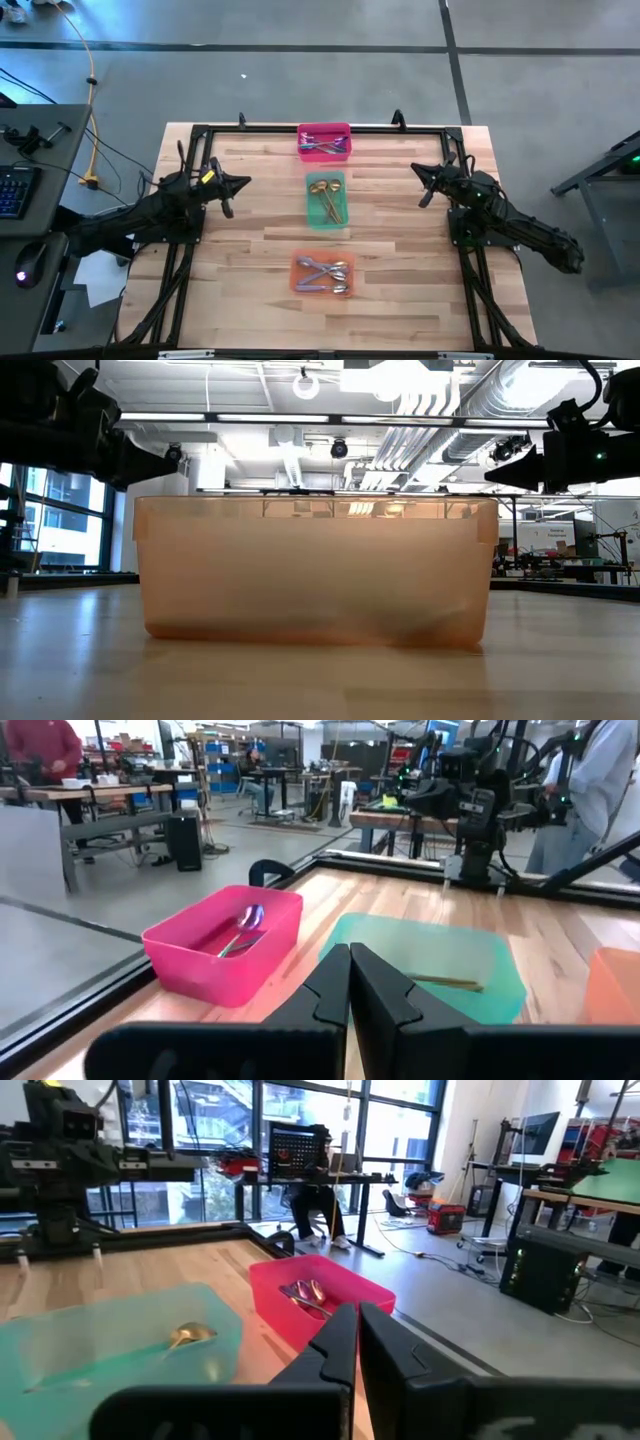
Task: Sort silverware by color (type)
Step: Return to Home Position
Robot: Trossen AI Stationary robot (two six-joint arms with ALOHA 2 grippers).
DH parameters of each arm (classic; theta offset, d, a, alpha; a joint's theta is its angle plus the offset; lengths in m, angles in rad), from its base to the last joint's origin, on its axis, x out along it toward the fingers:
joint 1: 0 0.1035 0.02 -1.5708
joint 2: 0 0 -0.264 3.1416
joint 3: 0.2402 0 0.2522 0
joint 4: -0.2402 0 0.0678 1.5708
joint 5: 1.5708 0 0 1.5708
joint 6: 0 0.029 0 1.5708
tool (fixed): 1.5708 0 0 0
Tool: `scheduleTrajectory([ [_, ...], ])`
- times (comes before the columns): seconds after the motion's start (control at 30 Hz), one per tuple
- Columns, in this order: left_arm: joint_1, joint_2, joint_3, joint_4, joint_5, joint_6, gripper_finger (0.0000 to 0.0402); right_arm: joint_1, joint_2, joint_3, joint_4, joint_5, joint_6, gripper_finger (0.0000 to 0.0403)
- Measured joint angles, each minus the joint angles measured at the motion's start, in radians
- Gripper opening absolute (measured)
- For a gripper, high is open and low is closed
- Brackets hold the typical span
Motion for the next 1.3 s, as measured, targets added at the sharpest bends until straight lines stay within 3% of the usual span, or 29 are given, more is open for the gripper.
scheduleTrajectory([
  [0.2, 0.000, 0.005, 0.000, 0.000, 0.000, 0.087, 0.0001, 0.000, 0.000, 0.000, 0.000, 0.000, -0.008, 0.0000],
  [0.63, -0.001, 0.009, 0.000, 0.000, 0.000, 0.021, 0.0001, 0.000, 0.000, 0.000, -0.001, -0.004, -0.011, 0.0000],
  [0.9, -0.001, 0.009, 0.000, 0.000, 0.000, -0.186, 0.0001, 0.000, 0.000, 0.000, -0.001, -0.004, -0.011, 0.0000],
  [1.3, -0.001, 0.009, 0.000, 0.000, 0.000, -0.196, 0.0001, 0.000, 0.000, 0.000, -0.001, -0.003, -0.011, 0.0000],
])
